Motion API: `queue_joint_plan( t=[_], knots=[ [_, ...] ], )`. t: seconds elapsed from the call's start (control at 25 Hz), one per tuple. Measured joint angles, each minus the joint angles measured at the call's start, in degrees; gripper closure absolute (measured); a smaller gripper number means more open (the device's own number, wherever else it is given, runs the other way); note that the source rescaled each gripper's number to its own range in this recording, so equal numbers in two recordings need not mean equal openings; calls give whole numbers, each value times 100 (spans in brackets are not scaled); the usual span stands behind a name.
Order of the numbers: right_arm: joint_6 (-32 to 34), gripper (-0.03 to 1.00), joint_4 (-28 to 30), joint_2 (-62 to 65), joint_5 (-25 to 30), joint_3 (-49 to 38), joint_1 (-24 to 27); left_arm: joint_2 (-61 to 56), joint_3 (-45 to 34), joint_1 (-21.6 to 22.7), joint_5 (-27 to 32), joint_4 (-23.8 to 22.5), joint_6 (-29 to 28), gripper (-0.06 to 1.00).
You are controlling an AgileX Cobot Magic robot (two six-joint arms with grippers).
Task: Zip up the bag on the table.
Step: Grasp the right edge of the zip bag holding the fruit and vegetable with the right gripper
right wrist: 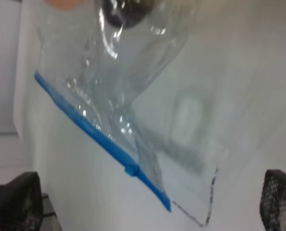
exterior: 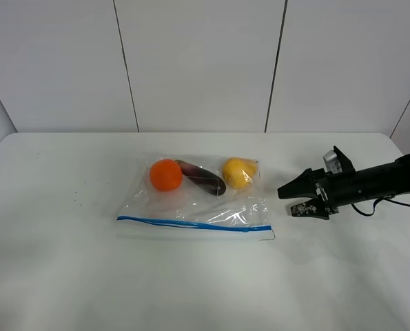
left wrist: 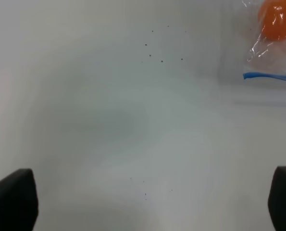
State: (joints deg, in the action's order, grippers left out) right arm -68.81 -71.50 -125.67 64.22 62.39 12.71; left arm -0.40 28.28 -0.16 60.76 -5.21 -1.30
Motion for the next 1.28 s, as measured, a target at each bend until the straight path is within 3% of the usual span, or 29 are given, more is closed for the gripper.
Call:
queue_joint_plan(
  t=[0.6,1.28],
  knots=[
    [55,-3,-411,-180,-329,123,-846,0,0,0,0,-4,0,-6],
    [93,-3,-597,-180,-324,123,-1247,0,0,0,0,-4,0,-6]
  ],
)
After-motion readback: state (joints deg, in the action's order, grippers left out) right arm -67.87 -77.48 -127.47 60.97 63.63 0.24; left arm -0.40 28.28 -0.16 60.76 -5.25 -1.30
